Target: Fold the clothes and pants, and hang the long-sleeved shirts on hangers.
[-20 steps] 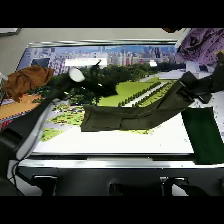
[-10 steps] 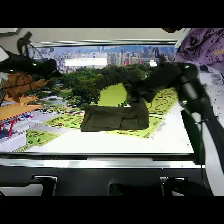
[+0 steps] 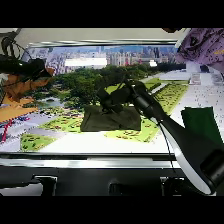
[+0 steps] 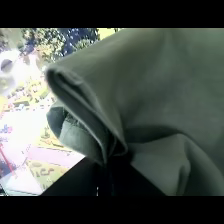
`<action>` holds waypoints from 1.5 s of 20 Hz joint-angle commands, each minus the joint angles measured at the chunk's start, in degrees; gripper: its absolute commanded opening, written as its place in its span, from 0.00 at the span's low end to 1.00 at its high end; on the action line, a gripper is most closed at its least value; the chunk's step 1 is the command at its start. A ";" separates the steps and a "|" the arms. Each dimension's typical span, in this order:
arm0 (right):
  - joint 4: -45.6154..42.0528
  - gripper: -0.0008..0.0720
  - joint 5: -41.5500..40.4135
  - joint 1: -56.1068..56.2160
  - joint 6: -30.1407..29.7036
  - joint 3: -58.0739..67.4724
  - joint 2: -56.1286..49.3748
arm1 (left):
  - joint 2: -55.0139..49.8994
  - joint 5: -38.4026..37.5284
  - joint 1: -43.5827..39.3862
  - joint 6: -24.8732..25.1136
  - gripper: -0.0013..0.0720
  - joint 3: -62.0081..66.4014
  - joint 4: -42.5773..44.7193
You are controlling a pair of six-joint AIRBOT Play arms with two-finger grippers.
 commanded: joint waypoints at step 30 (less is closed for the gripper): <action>26.43 0.68 -24.33 -51.17 -65.42 -18.62 7.08 | 0.00 -0.11 0.20 3.74 0.04 0.02 0.11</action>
